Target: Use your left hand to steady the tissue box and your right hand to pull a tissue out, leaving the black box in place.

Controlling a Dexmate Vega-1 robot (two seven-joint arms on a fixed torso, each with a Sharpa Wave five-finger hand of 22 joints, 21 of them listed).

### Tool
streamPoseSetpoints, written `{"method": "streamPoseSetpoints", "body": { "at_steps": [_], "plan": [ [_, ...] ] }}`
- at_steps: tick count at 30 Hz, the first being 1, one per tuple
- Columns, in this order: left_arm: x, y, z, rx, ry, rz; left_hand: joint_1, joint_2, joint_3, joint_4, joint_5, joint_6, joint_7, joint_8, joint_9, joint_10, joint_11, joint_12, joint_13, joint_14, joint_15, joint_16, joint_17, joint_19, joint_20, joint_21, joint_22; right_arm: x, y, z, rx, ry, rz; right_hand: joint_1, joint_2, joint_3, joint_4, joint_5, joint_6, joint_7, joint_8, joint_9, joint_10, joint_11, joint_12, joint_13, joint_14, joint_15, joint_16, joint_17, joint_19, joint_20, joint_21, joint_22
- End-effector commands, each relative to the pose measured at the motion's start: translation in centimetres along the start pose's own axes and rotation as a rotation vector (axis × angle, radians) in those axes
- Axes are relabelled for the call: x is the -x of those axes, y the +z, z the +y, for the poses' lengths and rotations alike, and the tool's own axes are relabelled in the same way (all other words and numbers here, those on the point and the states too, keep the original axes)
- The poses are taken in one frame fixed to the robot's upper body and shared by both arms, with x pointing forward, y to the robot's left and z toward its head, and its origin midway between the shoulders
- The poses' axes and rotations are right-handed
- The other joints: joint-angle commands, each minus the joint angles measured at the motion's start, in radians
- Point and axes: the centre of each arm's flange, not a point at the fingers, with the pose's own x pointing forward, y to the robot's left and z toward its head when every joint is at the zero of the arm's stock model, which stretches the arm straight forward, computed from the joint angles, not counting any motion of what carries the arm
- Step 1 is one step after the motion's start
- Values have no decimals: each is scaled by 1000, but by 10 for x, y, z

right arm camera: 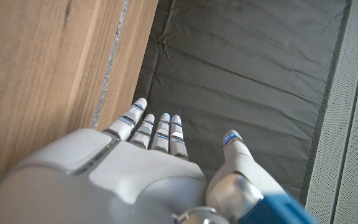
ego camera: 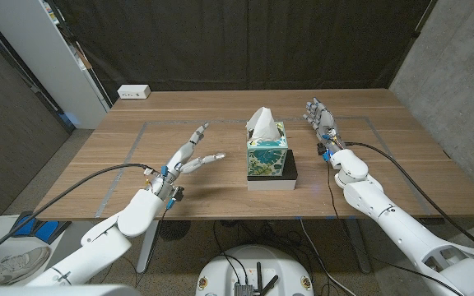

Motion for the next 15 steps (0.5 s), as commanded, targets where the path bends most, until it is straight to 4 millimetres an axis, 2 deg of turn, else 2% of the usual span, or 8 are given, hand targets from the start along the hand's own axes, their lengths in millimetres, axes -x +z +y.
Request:
{"method": "streamPoseSetpoints", "body": {
  "at_steps": [1,15],
  "plan": [
    [-16,7,-6,-37,-99,-34,16,1,-8,-4,5,-312,10,6,5,-261,10,6,2,-172,2,3,3,3,2,4,2,4,2,-4,2,-7,-6,-2,7,2,-4,-3,0,5,4,3,2,8,0,3,3,9,7,3,1,-1,-2,3],
    [-31,12,-18,-47,-163,-79,30,3,-24,-3,10,-299,12,9,6,-245,15,8,3,-139,0,8,3,24,10,7,2,9,5,-7,5,-13,-14,-4,7,1,-6,-3,1,5,4,3,2,8,0,3,2,8,7,2,1,-1,-2,3]
  ]
}}
